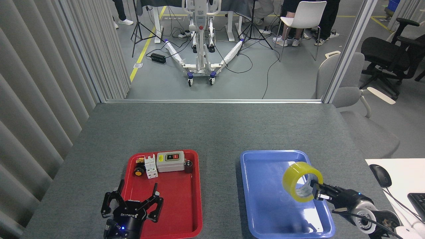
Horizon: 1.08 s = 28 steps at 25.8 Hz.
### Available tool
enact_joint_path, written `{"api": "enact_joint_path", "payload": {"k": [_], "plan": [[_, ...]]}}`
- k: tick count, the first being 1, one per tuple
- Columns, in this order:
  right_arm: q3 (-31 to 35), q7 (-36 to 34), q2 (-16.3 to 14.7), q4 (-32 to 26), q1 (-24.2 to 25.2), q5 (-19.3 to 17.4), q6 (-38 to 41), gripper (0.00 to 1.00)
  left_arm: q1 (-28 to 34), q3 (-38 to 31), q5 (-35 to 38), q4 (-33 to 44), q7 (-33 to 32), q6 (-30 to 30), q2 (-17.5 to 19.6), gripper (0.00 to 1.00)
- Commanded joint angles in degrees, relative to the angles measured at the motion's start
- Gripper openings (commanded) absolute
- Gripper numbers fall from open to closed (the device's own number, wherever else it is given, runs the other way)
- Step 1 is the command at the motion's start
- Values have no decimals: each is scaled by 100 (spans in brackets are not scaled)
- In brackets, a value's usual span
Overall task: Place and move tape with both arms
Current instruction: 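Release the left gripper and carry the tape into the blue tray, then lower the tape flat into the blue tray and open the right gripper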
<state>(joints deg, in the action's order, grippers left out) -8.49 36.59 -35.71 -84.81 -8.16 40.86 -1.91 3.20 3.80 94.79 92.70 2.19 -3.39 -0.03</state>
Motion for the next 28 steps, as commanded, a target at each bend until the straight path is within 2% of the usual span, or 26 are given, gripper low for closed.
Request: {"api": "enact_joint_path", "payload": {"k": [1, 11, 21, 28], "plan": [[-434, 103, -42, 351, -247, -192, -284, 26, -83, -2, -233, -59, 19, 84, -15, 100], [-900, 94, 231, 1238, -968, -184, -345, 27, -74, 7, -215, -50, 45, 110, 91, 100], [-1216, 76, 442, 1810, -1328, -131, -354, 31, -65, -2, -198, 20, 36, 84, 196, 100], [-1225, 41, 556, 1898, -1390, -113, -354, 37, -21, -11, -198, 3, 54, 66, 214, 100]]}}
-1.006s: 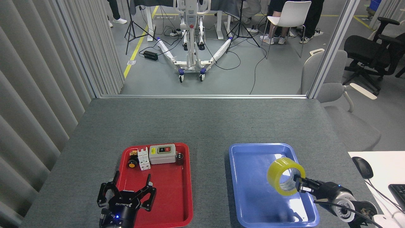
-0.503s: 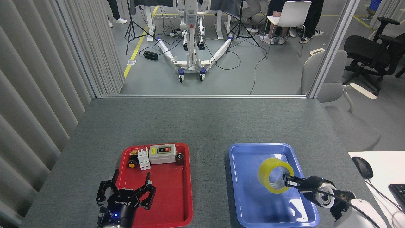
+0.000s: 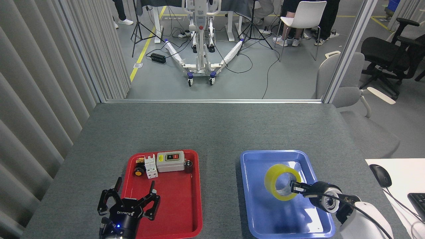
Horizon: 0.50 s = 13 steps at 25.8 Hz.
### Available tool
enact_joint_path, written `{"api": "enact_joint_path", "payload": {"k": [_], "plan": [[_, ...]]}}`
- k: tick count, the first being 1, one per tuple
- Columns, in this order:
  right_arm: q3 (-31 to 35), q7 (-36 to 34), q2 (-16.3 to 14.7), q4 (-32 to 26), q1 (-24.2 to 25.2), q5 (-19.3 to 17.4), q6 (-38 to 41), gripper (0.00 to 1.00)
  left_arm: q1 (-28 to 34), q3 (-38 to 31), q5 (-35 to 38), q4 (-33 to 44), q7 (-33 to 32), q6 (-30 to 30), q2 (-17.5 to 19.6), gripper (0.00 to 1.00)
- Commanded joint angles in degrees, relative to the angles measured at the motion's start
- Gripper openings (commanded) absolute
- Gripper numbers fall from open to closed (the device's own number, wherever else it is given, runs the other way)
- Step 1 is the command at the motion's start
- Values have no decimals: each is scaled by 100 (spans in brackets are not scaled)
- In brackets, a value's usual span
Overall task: Place and move tape with both arms
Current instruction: 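Lower the tape flat into the blue tray and open the right gripper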
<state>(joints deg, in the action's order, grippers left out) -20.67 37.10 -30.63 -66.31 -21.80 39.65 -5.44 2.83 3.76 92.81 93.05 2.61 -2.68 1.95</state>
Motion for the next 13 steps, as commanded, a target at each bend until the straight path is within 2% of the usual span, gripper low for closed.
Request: {"api": "enact_joint_path", "payload": {"k": [1, 9, 13], "plan": [[-7, -19, 65, 57, -26, 8, -1, 38, 51, -7, 0, -33, 38, 5, 16, 100], [-7, -37, 162, 215, -158, 34, -1, 42, 306, -24, 0, -24, 468, 5, 148, 100], [-7, -45, 224, 294, -219, 210, -1, 42, 315, -42, -9, -147, 468, 5, 157, 100]]}}
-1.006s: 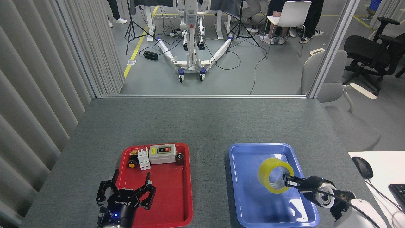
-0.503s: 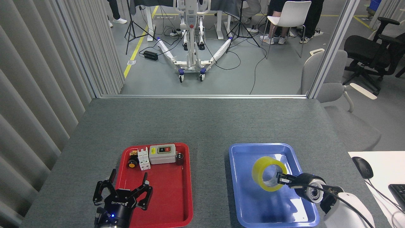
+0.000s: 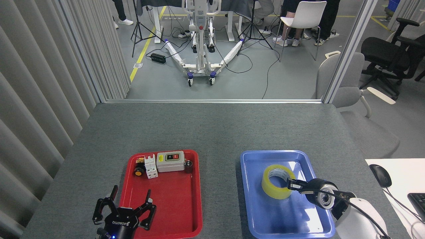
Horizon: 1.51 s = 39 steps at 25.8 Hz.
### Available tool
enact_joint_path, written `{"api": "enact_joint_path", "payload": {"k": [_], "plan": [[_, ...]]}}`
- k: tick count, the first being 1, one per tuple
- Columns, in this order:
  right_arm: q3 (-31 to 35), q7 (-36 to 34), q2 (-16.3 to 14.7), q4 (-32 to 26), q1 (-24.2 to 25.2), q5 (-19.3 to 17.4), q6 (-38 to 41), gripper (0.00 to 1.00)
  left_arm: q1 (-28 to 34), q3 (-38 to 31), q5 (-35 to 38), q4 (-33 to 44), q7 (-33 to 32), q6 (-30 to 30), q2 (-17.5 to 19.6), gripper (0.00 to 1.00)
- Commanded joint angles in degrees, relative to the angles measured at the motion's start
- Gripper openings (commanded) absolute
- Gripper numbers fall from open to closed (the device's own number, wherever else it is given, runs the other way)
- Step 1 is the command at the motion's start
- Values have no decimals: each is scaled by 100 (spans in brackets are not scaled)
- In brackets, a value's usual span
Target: Place and move tape with both arms
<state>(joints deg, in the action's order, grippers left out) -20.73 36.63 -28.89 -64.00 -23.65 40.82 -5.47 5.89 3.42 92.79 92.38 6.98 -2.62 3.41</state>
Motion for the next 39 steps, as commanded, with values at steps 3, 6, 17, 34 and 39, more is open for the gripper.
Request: {"api": "enact_joint_path", "payload": {"k": [3, 6, 17, 34, 39], "plan": [[8, 2, 86, 72, -43, 102, 2, 42, 9, -9, -7, -124, 32, -2, 19, 100], [87, -16, 86, -51, -51, 189, 73, 43, 9, -9, -7, -115, 32, -2, 19, 100], [1994, -3267, 472, -657, 933, 2817, 1136, 83, -61, -17, -613, -124, -100, 95, 10, 100], [2662, -5087, 543, -2151, 3280, 2765, 1444, 100, -246, -17, -903, -229, -109, 315, -51, 100], [2820, -6186, 701, -2125, 3499, 2738, 1224, 100, -246, -9, -912, -212, -109, 315, -78, 100]]}}
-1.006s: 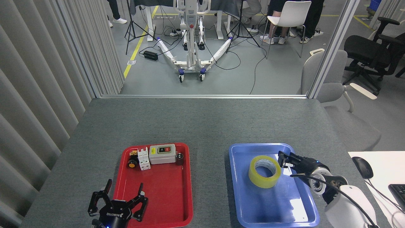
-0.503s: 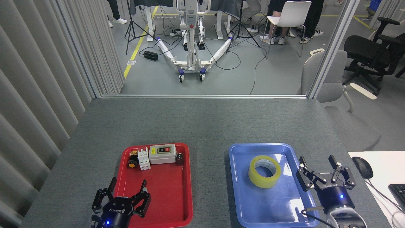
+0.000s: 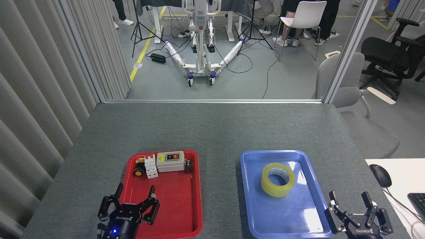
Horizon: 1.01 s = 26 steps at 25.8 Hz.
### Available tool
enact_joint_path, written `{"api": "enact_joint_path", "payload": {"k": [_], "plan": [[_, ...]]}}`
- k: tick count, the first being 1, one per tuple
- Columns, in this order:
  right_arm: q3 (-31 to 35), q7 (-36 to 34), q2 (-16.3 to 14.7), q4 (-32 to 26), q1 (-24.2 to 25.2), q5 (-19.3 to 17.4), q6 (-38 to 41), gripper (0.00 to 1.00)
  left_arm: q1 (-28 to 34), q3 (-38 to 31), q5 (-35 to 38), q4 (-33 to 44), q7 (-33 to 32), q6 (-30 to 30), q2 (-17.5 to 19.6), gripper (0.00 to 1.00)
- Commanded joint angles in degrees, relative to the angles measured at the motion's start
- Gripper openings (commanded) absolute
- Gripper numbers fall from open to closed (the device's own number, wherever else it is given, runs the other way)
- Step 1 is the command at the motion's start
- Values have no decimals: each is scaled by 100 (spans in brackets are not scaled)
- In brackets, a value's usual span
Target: Place and move tape with both arms
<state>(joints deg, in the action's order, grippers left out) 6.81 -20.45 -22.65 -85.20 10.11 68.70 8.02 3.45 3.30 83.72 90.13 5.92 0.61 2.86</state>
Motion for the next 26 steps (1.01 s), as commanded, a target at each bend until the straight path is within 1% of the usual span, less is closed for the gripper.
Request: {"api": "enact_joint_path", "payload": {"k": [1, 3, 5, 6, 9, 10, 14, 17, 26], "plan": [[66, -478, 77, -6, 123, -59, -134, 100, -2, 4, -5, 22, -3, -8, -22, 100], [66, -451, 59, 12, 114, -129, -117, 100, -2, 13, -14, 22, -3, -8, -22, 100], [57, -399, 51, 3, 70, -358, -81, 100, 7, 22, -14, 13, 6, -8, -14, 100], [48, -232, -2, 3, 53, -437, -46, 100, 7, 13, -14, 22, 6, -8, -14, 100], [48, 471, -116, -6, 35, -437, 253, 100, 7, 13, -5, 31, 6, -8, -14, 100], [48, 577, -160, -6, 35, -437, 358, 100, 7, 13, -5, 31, 6, -8, -22, 100], [48, 603, -257, -41, 79, -454, 393, 100, -2, 13, -5, 48, 6, -8, -22, 100], [48, 603, -407, -50, 97, -472, 367, 100, 7, 22, -5, 57, 6, -8, -22, 100], [57, 621, -459, -41, 114, -472, 349, 100, 7, 22, -5, 92, 6, -8, -14, 100]]}}
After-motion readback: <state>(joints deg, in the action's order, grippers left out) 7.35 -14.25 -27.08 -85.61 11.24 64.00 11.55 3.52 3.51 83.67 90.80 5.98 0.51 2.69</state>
